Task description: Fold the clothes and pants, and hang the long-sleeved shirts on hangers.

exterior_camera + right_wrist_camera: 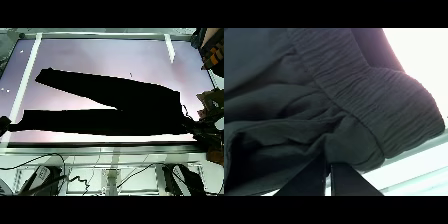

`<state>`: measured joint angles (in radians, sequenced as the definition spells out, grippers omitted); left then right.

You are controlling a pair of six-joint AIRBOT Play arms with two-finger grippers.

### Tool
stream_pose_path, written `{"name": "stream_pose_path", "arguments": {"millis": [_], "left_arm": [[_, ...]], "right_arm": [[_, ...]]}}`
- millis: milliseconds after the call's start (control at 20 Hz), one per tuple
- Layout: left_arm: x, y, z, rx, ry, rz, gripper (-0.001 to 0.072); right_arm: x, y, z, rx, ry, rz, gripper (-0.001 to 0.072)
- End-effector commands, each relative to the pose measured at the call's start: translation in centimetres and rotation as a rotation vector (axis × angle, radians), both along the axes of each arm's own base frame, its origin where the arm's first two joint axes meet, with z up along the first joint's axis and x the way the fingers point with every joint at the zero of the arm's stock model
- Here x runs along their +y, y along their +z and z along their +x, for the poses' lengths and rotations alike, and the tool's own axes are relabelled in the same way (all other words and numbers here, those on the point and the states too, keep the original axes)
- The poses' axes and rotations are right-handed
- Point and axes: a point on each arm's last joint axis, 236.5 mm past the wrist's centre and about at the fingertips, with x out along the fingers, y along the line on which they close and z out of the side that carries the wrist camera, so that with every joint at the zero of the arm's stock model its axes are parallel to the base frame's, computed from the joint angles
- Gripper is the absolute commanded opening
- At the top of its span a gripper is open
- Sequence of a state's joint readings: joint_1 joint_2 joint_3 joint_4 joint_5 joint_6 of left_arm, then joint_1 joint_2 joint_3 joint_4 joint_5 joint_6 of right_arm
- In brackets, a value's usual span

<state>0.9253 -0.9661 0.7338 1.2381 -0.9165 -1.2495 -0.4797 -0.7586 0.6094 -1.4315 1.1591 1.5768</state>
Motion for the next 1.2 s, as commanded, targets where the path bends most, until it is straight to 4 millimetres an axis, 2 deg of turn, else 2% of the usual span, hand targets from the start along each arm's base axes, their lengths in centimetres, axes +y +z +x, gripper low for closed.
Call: {"name": "stream_pose_path", "arguments": {"millis": [0, 50, 100, 150, 200, 350, 550, 700, 800, 850, 900, 950, 1100, 1150], "left_arm": [[0.3, 0.0, -0.2, 0.006, 0.0, 0.012, 0.0071], [0.2, 0.0, -0.2, 0.007, 0.0, 0.011, 0.0231], [0.2, 0.0, -0.2, 0.006, 0.0, 0.011, 0.044], [0.3, 0.0, -0.1, 0.005, 0.001, 0.011, 0.0646], [0.3, 0.0, -0.1, 0.005, 0.001, 0.011, 0.0695], [-0.2, 0.3, 0.7, -0.037, 0.014, -0.018, 0.0695], [-1.5, 2.6, 5.4, -0.216, 0.035, -0.088, 0.069], [-4.7, 2.8, 10.1, -0.211, -0.115, -0.113, 0.0672], [-8.0, 3.2, 14.8, -0.233, -0.236, -0.101, 0.0673], [-8.8, 3.4, 17.3, -0.266, -0.251, -0.076, 0.0665], [-9.3, 3.2, 19.8, -0.306, -0.196, -0.093, 0.0586], [-9.7, 2.5, 21.6, -0.322, -0.152, -0.122, 0.0578], [-11.9, -2.0, 25.4, -0.272, -0.14, -0.209, 0.0586], [-12.3, -2.8, 26.6, -0.285, -0.105, -0.257, 0.0664]], "right_arm": [[0.6, -0.1, -1.1, 0.041, 0.008, 0.02, 0.0226], [0.7, -0.2, -1.5, 0.057, 0.011, 0.026, 0.0461], [0.9, -0.3, -1.8, 0.073, 0.014, 0.031, 0.0601], [0.9, -0.3, -2.0, 0.083, 0.015, 0.033, 0.0623], [0.9, -0.3, -2.0, 0.081, 0.016, 0.03, 0.0622], [0.0, 0.2, -0.2, 0.005, 0.004, -0.003, 0.0622], [-1.4, 1.9, 2.4, -0.111, -0.012, -0.06, 0.0621], [-2.2, 2.6, 3.7, -0.173, -0.021, -0.094, 0.0621], [-2.5, 2.9, 4.2, -0.195, -0.025, -0.106, 0.0621], [-2.6, 2.9, 4.3, -0.202, -0.027, -0.11, 0.0621], [-2.7, 3.0, 4.5, -0.21, -0.028, -0.115, 0.0621], [-2.8, 3.1, 4.6, -0.215, -0.028, -0.117, 0.0621], [-2.8, 3.1, 4.6, -0.215, -0.028, -0.119, 0.0621], [-2.8, 3.1, 4.6, -0.216, -0.028, -0.12, 0.062]]}}
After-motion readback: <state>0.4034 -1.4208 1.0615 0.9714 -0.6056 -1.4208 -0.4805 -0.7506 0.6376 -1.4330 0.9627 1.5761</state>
